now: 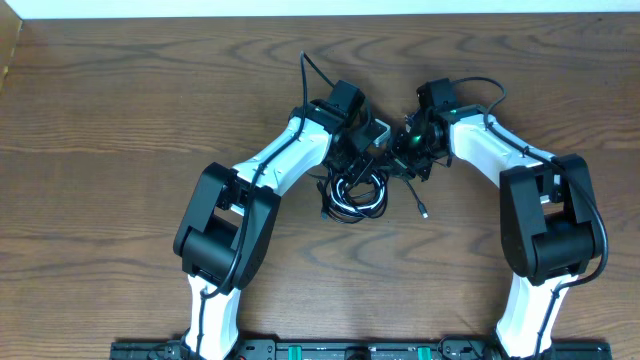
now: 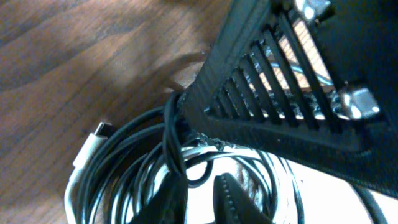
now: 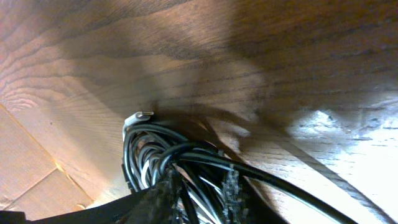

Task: Untangle cables

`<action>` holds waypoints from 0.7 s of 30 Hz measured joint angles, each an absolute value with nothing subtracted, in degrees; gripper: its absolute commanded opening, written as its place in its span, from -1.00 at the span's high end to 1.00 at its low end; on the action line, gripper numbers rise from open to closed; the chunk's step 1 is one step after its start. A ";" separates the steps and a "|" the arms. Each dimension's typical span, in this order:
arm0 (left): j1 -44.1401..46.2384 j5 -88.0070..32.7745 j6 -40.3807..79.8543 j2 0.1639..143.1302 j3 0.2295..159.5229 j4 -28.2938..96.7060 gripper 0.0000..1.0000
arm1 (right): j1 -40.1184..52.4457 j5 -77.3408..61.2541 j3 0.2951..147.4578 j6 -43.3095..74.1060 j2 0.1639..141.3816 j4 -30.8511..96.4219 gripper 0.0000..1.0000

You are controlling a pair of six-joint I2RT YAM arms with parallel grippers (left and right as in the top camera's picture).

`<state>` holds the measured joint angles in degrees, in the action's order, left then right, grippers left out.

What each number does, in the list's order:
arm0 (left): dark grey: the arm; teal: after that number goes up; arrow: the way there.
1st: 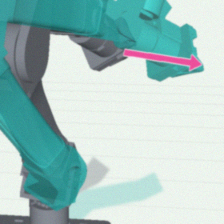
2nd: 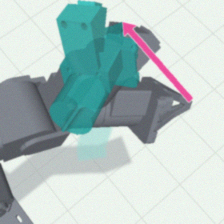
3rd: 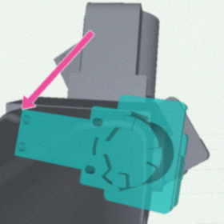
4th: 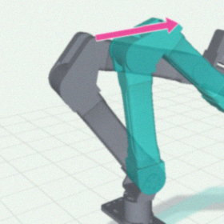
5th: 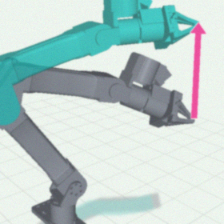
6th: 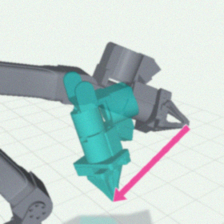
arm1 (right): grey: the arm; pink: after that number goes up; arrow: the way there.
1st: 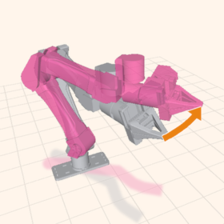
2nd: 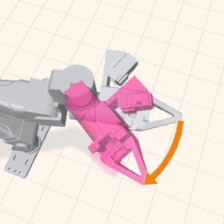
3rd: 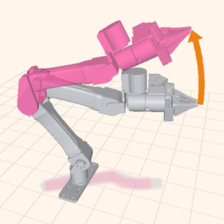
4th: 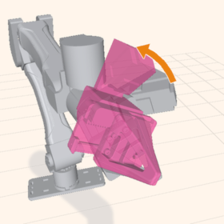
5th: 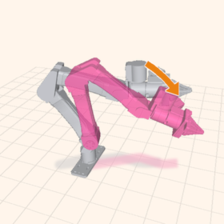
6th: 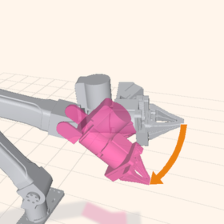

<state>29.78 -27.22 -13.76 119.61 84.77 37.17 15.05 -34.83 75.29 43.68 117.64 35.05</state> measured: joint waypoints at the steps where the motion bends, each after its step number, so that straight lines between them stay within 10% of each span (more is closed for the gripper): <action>1: 29.80 -27.03 -13.82 119.61 84.77 37.17 0.46 | 15.09 -34.63 75.29 43.94 117.64 34.96 0.36; 4: 29.78 -26.79 -13.78 119.77 84.77 37.10 0.46 | 15.14 -34.17 75.29 44.77 117.64 34.81 0.95; 7: 29.74 -26.63 -13.26 119.81 84.77 37.10 0.46 | 15.07 -34.52 75.29 43.92 117.64 34.61 0.98; 13: 28.69 -26.65 -10.31 118.96 84.77 37.23 0.34 | 14.72 -36.51 75.29 36.12 117.64 36.03 0.77; 21: 24.45 -26.63 -5.23 108.55 85.10 36.97 0.23 | 12.14 -39.97 75.29 25.47 116.18 38.52 -0.01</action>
<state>24.45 -26.63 -5.23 108.55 85.10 36.97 12.14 -39.97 75.29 25.47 116.18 38.52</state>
